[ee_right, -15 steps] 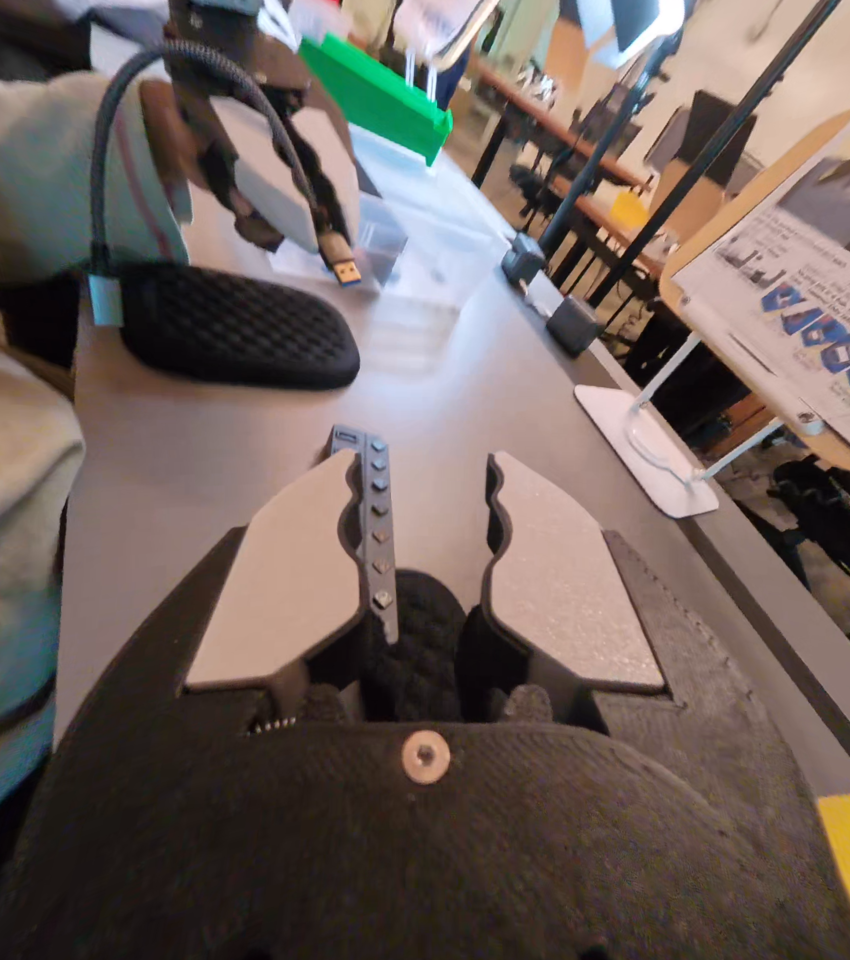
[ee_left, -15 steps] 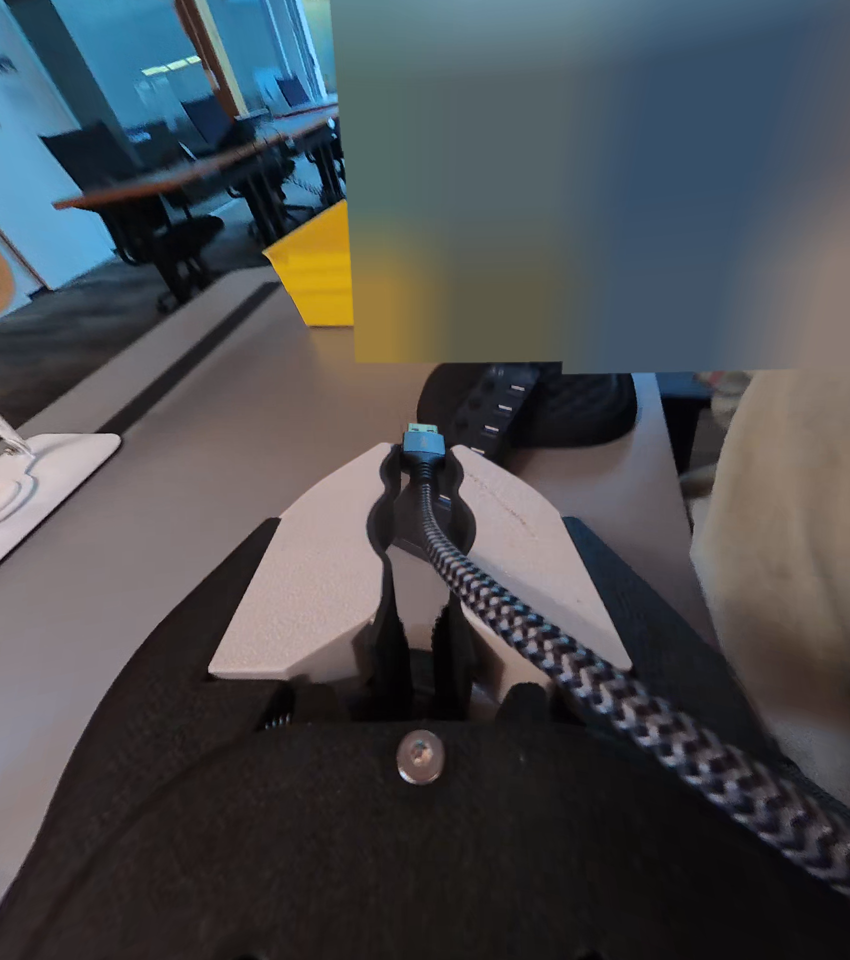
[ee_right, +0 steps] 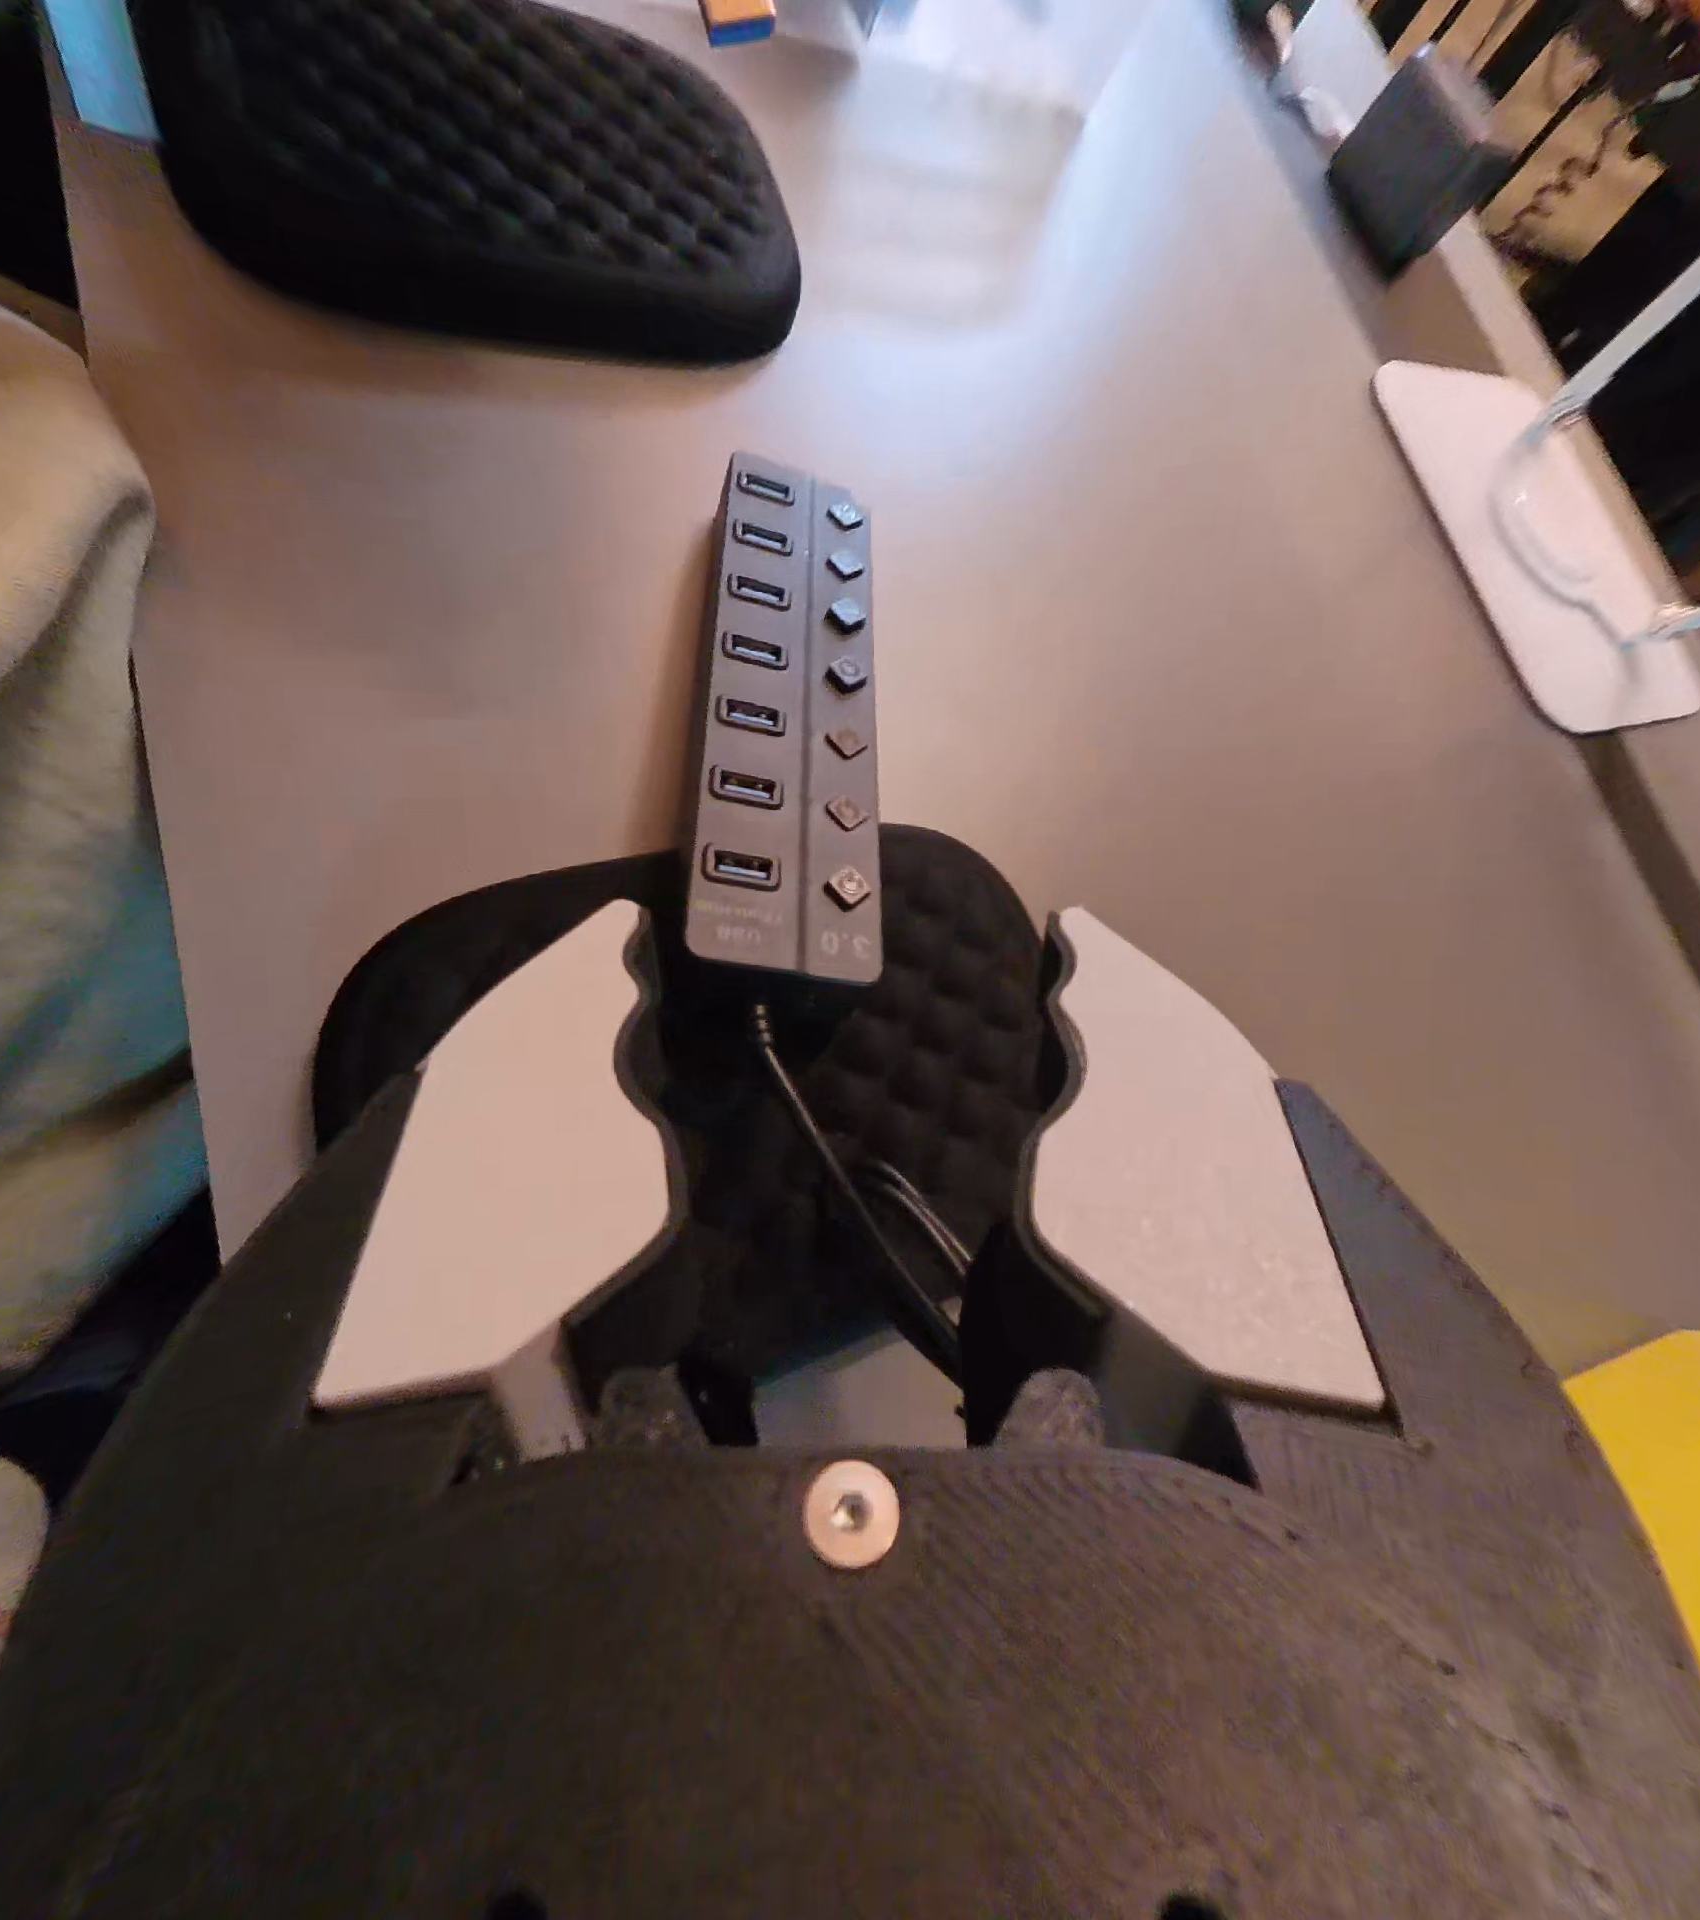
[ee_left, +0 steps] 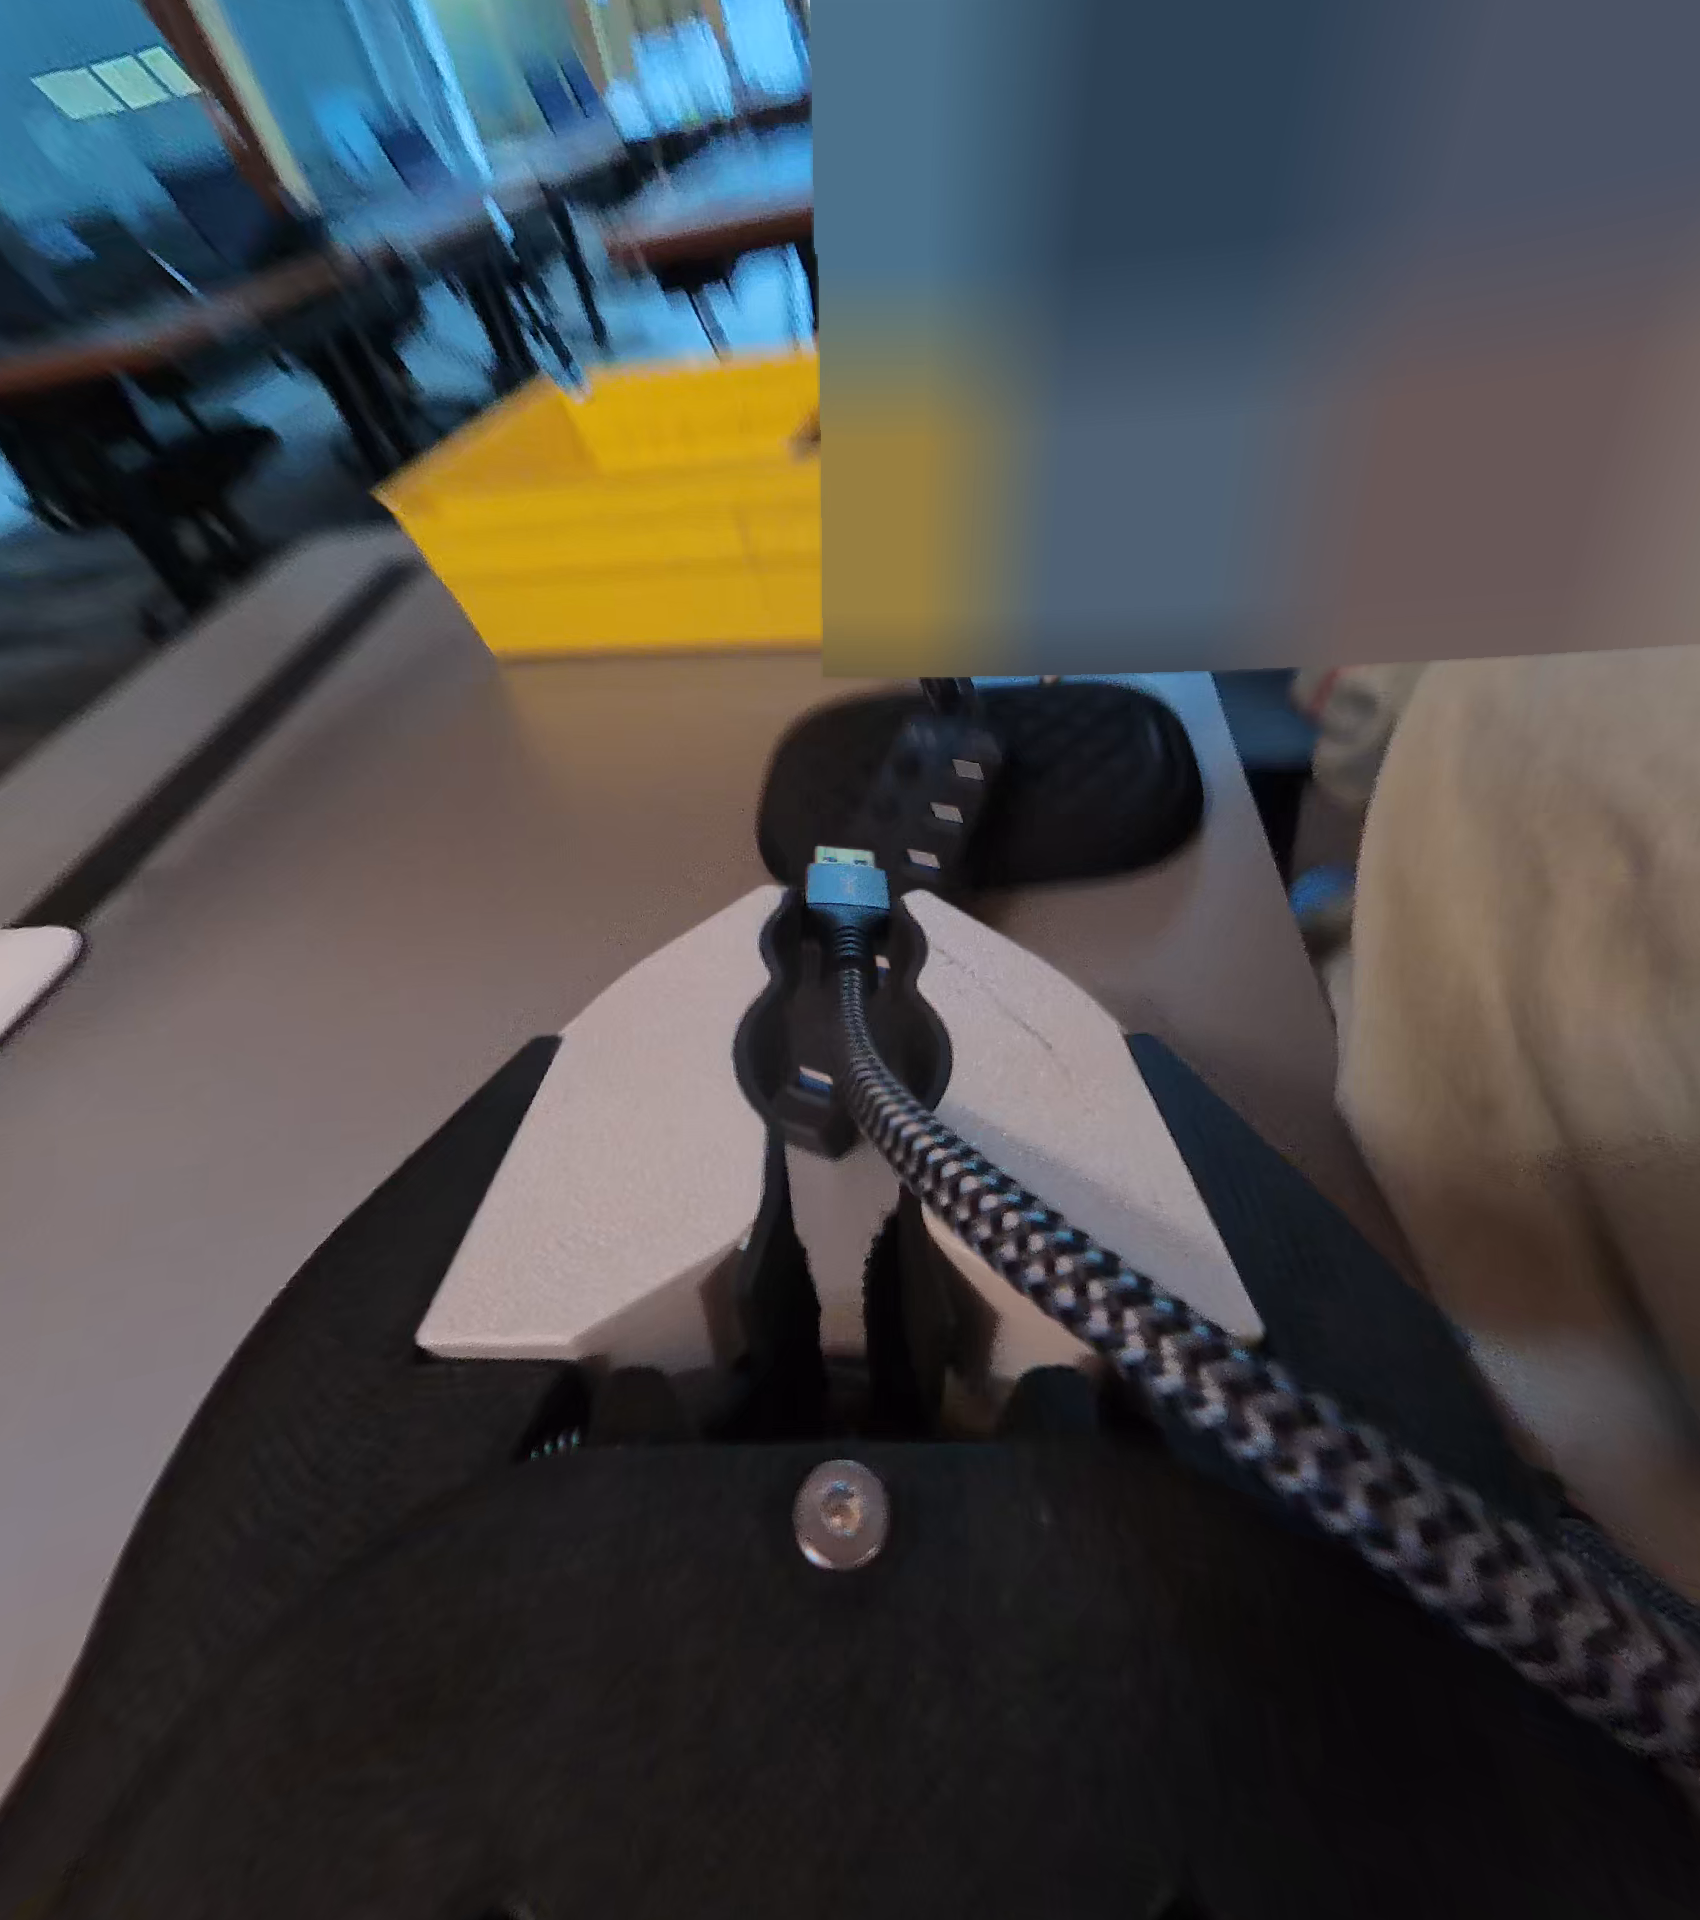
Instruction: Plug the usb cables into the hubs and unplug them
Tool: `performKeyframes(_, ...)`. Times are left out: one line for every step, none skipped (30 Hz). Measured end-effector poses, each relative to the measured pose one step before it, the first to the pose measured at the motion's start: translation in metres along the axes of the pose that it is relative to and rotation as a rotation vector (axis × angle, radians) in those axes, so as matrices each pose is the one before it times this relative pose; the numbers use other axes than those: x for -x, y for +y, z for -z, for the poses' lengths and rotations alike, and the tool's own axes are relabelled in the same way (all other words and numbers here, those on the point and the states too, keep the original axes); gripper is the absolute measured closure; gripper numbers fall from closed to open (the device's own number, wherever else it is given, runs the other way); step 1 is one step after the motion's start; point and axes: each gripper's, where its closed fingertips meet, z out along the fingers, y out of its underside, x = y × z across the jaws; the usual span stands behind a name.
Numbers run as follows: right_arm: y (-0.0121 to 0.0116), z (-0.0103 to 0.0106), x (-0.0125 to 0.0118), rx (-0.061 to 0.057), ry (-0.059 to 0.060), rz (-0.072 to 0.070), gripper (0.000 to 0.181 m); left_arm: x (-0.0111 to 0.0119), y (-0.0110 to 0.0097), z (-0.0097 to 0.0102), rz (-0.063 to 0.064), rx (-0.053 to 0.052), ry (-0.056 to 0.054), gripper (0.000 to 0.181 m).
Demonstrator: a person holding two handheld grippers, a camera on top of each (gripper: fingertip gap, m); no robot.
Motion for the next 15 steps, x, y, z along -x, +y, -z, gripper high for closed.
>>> performKeyframes(0.00173,-0.00504,0.00305,0.014,-0.0248,-0.007,0.117,-0.00178,0.00266,-0.00447,-0.0167,0.0436,0.0198,0.165)
performKeyframes(0.00257,-0.00519,0.00369,0.0143,-0.0308,-0.0011,0.122,-0.00149,0.00146,-0.0047,-0.0188,0.0374,0.0196,0.165)
performKeyframes(0.00252,-0.00489,0.00216,0.0085,-0.0214,0.0007,0.124,-0.00168,0.00077,-0.00491,-0.019,0.0325,0.0225,0.165)
performKeyframes(0.00178,-0.00438,0.00007,-0.0004,-0.0105,-0.0051,0.124,-0.0019,0.00027,-0.00494,-0.0174,0.0306,0.0243,0.165)
performKeyframes(0.00132,-0.00424,0.00013,-0.0018,-0.0116,-0.0141,0.12,-0.00085,0.0007,-0.00503,-0.0131,0.0293,0.022,0.165)
performKeyframes(0.00284,-0.00428,0.00085,0.0145,-0.0172,-0.0211,0.111,-0.00023,0.00042,-0.00501,-0.0093,0.0275,0.021,0.165)
performKeyframes(0.00673,-0.00425,0.00061,0.0468,-0.0148,-0.0256,0.103,0.00011,0.00073,-0.00489,-0.0018,0.0293,0.0231,0.165)
performKeyframes(0.00984,-0.00413,0.00003,0.0725,-0.0122,-0.0273,0.1,0.00035,0.00081,-0.00456,0.0005,0.0297,0.0223,0.165)
performKeyframes(0.00821,-0.00409,0.00116,0.0652,-0.0207,-0.0243,0.099,-0.00036,0.00144,-0.0048,-0.0006,0.0324,0.0266,0.165)
performKeyframes(0.00156,-0.0025,0.00267,0.0228,-0.0357,-0.0141,0.106,-0.00025,0.00231,-0.00526,-0.0059,0.0371,0.0286,0.165)
performKeyframes(-0.00196,-0.0006,0.00284,-0.0075,-0.0325,0.0041,0.114,-0.00085,0.00227,-0.00441,-0.0088,0.0408,0.0254,0.165)
performKeyframes(-0.00238,0.00045,0.00173,-0.0181,-0.0165,0.0203,0.126,-0.00046,0.00237,-0.00416,-0.0099,0.0399,0.0174,0.165)
performKeyframes(-0.00203,0.00085,-0.00043,-0.0205,0.0012,0.0225,0.129,0.00052,0.0013,-0.00389,-0.0138,0.0313,0.0121,0.165)
performKeyframes(-0.0006,0.00038,-0.00075,-0.0119,0.0036,0.0125,0.129,0.00092,0.00024,-0.00317,-0.0133,0.0204,0.008,0.165)
performKeyframes(0.00014,0.00001,0.0,-0.004,-0.0003,0.0035,0.129,0.00062,-0.00061,-0.00271,-0.0078,0.0121,0.0072,0.165)
